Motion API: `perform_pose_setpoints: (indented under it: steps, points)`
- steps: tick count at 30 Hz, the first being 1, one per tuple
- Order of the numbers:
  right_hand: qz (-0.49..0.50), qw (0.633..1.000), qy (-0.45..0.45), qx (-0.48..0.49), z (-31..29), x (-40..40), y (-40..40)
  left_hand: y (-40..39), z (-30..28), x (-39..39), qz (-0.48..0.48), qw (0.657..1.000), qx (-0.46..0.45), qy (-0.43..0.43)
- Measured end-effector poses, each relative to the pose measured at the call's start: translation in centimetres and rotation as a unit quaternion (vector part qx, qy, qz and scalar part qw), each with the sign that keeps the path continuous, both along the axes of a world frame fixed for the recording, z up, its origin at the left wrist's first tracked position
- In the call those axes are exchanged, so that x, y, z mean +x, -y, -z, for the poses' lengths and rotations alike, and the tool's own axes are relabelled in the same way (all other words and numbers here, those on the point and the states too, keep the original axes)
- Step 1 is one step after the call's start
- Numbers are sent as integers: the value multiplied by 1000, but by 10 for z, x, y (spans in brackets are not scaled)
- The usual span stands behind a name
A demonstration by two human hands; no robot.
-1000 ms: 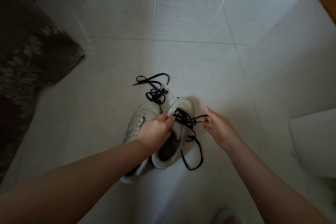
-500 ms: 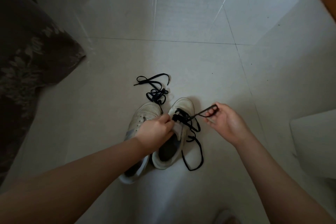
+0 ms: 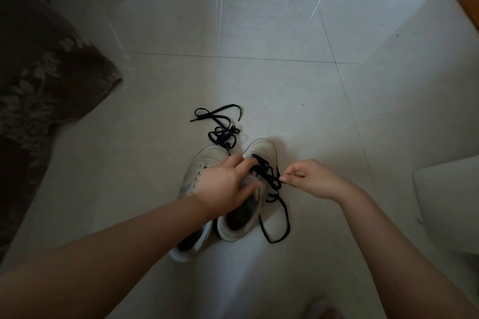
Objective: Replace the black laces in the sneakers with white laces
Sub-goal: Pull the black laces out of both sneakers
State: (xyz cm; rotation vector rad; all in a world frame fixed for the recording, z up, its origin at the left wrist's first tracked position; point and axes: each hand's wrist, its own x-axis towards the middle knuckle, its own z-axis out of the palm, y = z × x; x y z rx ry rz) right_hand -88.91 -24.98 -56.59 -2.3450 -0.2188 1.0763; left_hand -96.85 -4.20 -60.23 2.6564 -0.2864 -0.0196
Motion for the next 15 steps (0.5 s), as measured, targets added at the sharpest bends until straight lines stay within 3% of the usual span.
perform_pose_setpoints:
  steps: [3, 8, 11, 15]
  points:
    - [-25, 998, 31, -49, 0, 0, -2, 13, -6, 15, -11, 998, 26, -65]
    - [-51, 997, 2, -53, -1, 0, 2, 16, -8, 33, 17, 989, 51, -140]
    - [40, 997, -12, 61, 2, -2, 6, 14, -6, 32, 39, 986, 62, -151]
    - [221, 950, -37, 217, 7, -6, 4, 7, 0, 24, 99, 986, 73, -109]
